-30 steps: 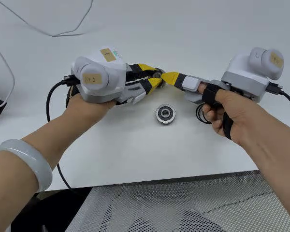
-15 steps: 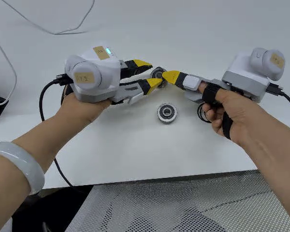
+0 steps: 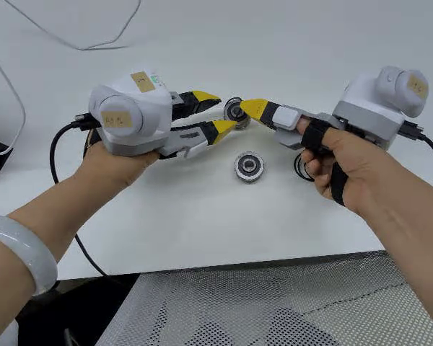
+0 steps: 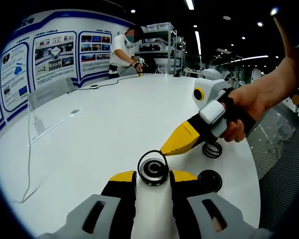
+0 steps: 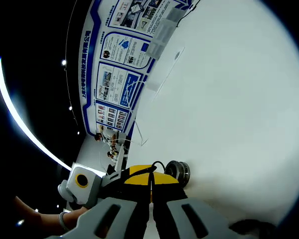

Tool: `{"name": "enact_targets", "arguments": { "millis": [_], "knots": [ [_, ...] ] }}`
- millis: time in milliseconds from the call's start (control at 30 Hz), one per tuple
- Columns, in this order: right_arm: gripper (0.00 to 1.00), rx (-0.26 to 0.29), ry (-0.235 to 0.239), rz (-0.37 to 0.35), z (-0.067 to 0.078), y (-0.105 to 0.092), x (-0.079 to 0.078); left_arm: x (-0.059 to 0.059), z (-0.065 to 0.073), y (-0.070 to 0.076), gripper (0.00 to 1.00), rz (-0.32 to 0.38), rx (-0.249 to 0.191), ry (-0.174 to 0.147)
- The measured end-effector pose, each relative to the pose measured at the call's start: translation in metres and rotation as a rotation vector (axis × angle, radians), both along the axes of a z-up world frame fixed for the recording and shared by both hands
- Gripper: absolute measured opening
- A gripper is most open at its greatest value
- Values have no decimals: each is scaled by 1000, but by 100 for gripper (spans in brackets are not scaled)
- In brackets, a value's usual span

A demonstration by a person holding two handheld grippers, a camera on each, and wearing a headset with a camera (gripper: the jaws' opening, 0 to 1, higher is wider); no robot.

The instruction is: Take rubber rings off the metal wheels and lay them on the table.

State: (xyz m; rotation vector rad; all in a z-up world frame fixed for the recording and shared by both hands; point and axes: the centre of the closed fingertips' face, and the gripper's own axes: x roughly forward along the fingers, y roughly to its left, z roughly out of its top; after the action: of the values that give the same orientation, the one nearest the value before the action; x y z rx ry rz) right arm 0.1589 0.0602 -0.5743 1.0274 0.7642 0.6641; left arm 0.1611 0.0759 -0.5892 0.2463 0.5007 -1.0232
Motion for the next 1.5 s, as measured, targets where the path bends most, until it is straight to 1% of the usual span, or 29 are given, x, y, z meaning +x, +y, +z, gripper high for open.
{"name": "enact_targets", "arguments": {
  "millis": [67,133,167,267,300,400,467,700,767,833,1000,1067,1133,1200,1300,1400,1500],
  "knots": [
    [1,10,-4,-2,3,0,0,0,0,1,29,4,-2,1],
    [1,11,-3,-2,4,0,-1,-1,0,1,33,8,-3,5],
    [1,11,-4,-2,4,0,-1,-2,0,2,32,6,0,5],
    [1,13,-2,2,6,0,-4,-3,-1,5,34,14,-1,8],
    [1,17,-2,4,8,-1,-6,-4,-1,7,35,16,-1,10],
    [1,32,-4,5,14,-2,-10,-4,-2,10,40,27,-5,14],
    [1,38,-8,8,19,-3,-14,-5,-2,13,40,28,-2,17],
    [1,47,-3,10,23,-8,-26,-6,-2,17,46,42,-7,21],
    [1,46,-2,7,24,-11,-30,-7,-3,18,49,44,-4,21],
    [1,45,0,3,25,-15,-33,-8,-4,19,52,45,-2,28],
    [1,41,4,-16,29,-30,-42,-11,-4,23,54,48,-2,32],
    [1,24,1,-21,30,-38,-46,-12,-3,25,55,52,-8,34],
    [1,16,7,-31,29,-47,-51,-13,-3,27,55,54,-10,36],
    [1,2,18,-41,25,-55,-55,-14,-3,29,56,57,-11,39],
    [1,-21,45,-49,15,-66,-66,-16,-4,32,56,61,-7,42],
    [1,-35,63,-58,10,-74,-72,-18,-5,35,55,64,-3,45],
    [1,-46,72,-71,7,-80,-75,-20,-6,37,55,67,4,50]
  ]
}}
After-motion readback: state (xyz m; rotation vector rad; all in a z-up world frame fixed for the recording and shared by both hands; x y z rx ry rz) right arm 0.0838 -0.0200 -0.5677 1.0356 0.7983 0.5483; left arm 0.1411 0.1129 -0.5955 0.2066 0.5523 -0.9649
